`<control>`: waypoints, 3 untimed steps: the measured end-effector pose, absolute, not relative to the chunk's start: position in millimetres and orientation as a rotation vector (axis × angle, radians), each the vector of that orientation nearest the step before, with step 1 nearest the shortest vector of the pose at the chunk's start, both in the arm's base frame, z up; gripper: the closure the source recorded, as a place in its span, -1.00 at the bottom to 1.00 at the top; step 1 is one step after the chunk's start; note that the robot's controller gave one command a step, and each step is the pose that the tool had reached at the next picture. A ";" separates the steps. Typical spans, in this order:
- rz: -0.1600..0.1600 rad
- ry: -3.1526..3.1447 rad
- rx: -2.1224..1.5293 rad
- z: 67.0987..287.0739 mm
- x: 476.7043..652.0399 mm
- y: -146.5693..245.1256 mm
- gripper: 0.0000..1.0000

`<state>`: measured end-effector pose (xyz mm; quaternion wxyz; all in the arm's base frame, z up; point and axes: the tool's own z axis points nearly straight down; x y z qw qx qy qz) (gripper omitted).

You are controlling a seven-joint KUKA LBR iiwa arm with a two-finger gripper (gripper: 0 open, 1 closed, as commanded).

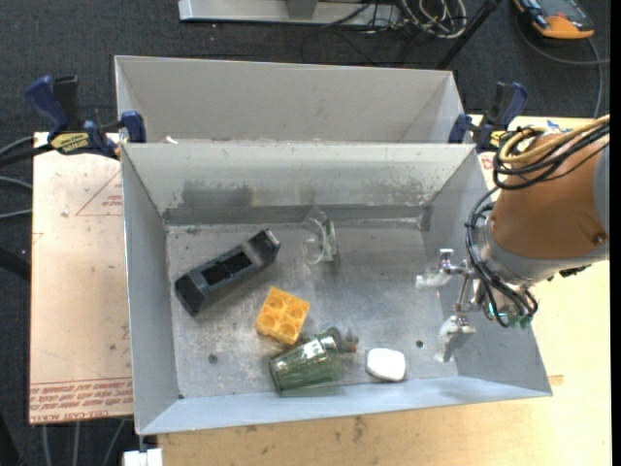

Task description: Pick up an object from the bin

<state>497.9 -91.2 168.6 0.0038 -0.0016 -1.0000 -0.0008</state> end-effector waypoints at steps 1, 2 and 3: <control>-0.001 -3.142 -0.001 172.6 499.7 -90.9 -1.00; 0.003 -3.139 0.086 174.5 511.3 -76.9 -1.00; 0.003 -3.137 0.155 175.9 520.6 -64.4 -1.00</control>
Offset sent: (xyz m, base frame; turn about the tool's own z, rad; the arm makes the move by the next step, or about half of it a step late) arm 0.0481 0.0644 0.0119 -0.2325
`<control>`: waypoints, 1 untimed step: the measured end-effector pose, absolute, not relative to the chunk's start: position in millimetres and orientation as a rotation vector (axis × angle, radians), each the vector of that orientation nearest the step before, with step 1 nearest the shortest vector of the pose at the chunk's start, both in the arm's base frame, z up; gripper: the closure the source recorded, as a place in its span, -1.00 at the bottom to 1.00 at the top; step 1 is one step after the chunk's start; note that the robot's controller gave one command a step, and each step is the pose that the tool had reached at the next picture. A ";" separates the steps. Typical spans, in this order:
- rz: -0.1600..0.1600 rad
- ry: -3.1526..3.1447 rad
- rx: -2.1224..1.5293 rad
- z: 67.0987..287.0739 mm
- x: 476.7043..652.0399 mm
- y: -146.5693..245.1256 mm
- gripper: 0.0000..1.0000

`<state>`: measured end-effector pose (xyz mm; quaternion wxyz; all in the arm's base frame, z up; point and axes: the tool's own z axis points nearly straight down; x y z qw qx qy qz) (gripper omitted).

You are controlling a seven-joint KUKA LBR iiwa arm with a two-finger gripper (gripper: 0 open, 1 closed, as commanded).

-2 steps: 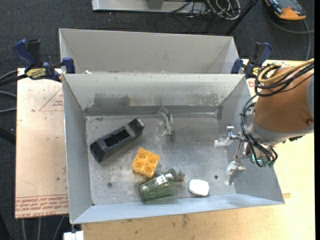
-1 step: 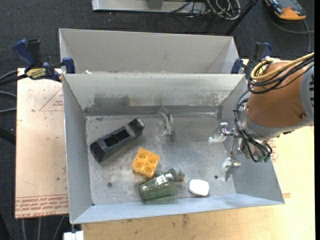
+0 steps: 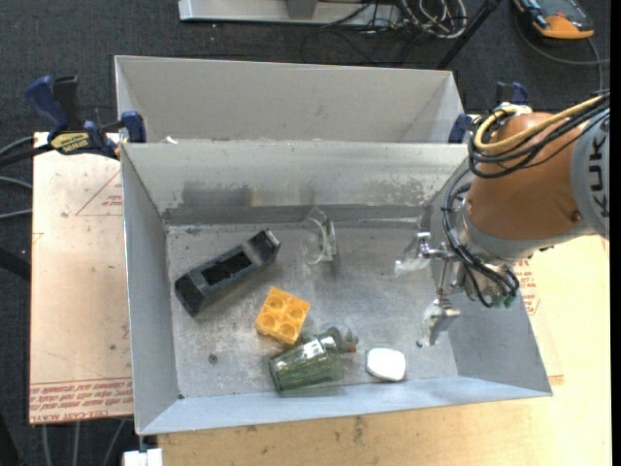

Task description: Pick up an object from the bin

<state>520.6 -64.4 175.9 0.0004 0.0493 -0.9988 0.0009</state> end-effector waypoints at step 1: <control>0.000 -3.138 0.190 161.2 541.4 -87.5 1.00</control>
Offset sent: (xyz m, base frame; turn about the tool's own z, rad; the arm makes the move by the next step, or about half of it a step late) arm 0.0000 0.0000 0.0000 0.0000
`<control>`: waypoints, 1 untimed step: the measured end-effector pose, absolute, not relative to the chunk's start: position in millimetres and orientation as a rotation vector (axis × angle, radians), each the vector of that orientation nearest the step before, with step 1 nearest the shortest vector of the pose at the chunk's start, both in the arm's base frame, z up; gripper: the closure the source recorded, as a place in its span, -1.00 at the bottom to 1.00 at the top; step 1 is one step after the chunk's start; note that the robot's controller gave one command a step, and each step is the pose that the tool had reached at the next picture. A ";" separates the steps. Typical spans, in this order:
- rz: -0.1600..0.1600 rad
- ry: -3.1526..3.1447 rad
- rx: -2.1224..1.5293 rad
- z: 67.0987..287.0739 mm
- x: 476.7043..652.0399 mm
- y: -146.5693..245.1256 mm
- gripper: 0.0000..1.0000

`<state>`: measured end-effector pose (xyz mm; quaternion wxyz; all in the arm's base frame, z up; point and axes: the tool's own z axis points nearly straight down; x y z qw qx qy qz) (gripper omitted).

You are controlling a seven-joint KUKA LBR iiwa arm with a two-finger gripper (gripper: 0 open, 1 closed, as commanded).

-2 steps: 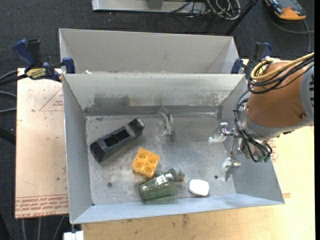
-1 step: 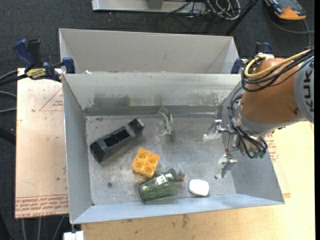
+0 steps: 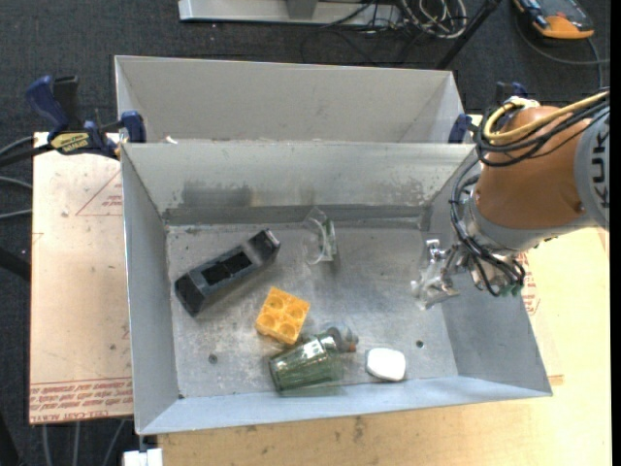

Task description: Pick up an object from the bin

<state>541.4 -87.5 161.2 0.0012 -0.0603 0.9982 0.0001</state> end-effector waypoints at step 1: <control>0.001 3.133 -0.192 161.3 541.6 -86.8 1.00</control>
Offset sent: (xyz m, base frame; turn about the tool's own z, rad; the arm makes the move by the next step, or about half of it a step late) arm -0.0294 -0.0475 -0.0184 -0.1091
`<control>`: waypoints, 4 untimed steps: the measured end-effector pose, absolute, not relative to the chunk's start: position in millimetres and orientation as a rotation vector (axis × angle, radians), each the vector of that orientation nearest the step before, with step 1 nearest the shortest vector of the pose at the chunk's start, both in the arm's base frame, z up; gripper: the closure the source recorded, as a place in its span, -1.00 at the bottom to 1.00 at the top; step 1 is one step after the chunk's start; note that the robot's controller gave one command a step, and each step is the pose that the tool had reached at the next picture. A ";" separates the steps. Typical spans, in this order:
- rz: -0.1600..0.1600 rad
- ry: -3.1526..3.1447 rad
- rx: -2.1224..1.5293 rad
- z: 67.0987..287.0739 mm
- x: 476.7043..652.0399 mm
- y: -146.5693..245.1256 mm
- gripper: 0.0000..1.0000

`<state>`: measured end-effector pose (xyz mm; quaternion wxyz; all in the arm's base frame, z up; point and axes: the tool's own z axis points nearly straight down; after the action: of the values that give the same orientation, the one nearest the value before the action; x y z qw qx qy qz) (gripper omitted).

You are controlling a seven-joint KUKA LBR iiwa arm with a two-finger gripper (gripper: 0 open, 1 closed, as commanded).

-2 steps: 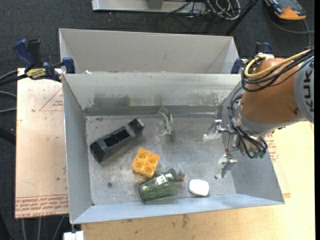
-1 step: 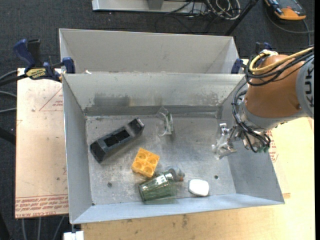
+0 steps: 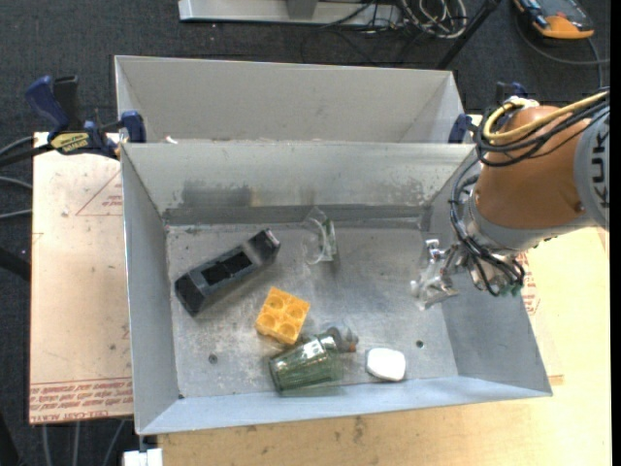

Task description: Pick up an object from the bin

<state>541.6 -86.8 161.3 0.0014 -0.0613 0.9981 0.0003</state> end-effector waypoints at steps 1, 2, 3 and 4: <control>0.002 3.128 -0.262 154.5 530.8 -103.5 1.00; -0.001 3.133 -0.227 147.3 519.3 -100.7 1.00; 0.007 3.140 -0.198 141.5 521.4 -81.3 1.00; 0.001 3.097 -0.513 149.6 572.5 -96.6 1.00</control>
Offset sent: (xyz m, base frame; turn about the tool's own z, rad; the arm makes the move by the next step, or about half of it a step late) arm -0.0318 0.0102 -0.0200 0.0109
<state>572.5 -96.6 149.6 0.0011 -0.1634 0.9866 0.0003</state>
